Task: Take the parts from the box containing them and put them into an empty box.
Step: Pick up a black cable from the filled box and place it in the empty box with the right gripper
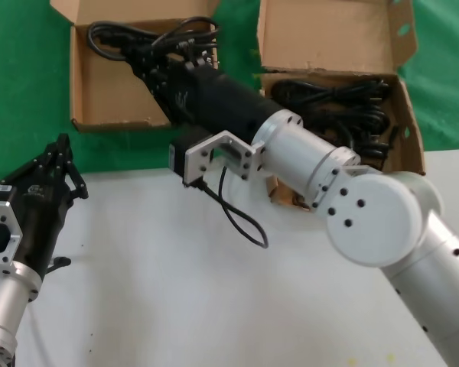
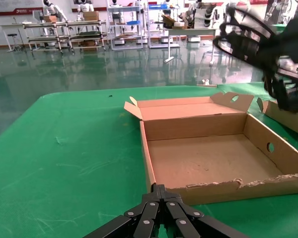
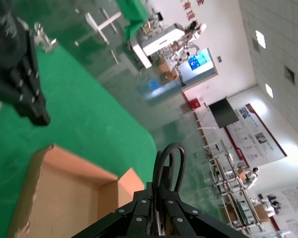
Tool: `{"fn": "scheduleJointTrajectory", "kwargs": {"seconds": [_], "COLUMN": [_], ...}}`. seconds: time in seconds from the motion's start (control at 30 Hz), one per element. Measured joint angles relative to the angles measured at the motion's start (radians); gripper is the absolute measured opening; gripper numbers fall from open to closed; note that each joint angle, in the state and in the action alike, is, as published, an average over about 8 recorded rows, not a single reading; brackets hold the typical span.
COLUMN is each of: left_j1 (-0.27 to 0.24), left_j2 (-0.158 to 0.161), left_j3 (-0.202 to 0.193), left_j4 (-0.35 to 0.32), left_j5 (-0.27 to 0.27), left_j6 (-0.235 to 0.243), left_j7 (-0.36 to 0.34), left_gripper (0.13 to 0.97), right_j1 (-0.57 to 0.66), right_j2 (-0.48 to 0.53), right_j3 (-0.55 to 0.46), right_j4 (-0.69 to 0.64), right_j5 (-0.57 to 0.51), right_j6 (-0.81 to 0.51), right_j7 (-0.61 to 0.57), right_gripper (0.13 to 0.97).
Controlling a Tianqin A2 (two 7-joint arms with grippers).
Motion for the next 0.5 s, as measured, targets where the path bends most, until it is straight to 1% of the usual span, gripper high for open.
{"fn": "scheduleJointTrajectory", "kwargs": {"seconds": [0.17,0.27,0.4,0.5], "left_j1": [0.000,0.000,0.000,0.000], "left_j2": [0.000,0.000,0.000,0.000], "left_j3": [0.000,0.000,0.000,0.000], "left_j4": [0.000,0.000,0.000,0.000], "left_j5": [0.000,0.000,0.000,0.000], "left_j6": [0.000,0.000,0.000,0.000], "left_j7": [0.000,0.000,0.000,0.000], "left_gripper": [0.145,0.145,0.145,0.145], "right_j1": [0.015,0.021,0.026,0.027], "right_j2": [-0.006,-0.007,-0.006,-0.008], "right_j3": [-0.039,-0.051,-0.057,-0.047], "right_j4": [-0.071,-0.095,-0.113,-0.118], "right_j5": [0.033,0.051,0.067,0.068], "right_j6": [0.073,0.100,0.122,0.131], "right_j7": [-0.062,-0.084,-0.103,-0.111], "right_gripper": [0.187,0.202,0.202,0.242]}}
